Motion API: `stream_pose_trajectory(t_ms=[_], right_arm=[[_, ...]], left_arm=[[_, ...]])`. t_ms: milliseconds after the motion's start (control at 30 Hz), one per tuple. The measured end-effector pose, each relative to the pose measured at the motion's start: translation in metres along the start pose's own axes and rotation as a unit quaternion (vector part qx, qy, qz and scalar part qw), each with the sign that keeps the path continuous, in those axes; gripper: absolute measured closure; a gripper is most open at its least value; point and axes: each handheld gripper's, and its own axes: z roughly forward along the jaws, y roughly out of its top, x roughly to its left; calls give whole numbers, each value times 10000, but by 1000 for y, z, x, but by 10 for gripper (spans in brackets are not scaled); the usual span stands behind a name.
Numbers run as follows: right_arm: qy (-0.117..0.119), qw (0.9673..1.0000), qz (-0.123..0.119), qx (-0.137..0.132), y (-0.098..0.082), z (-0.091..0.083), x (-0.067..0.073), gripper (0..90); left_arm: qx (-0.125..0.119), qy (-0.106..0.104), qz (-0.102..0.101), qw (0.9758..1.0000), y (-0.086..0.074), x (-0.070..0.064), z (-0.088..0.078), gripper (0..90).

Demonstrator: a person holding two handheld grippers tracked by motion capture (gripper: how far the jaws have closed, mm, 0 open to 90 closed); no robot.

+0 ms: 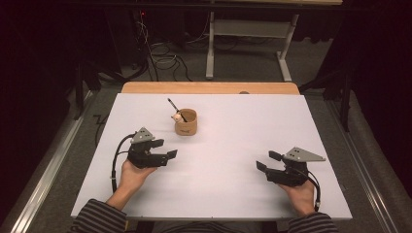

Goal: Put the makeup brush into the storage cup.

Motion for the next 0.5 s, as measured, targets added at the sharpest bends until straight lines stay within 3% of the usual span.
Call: stream_pose_trajectory(t_ms=[500], right_arm=[[5,10000,6,-4,0,0,0,351]], left_arm=[[33,14,-3,10000,-2,2,2,304]])
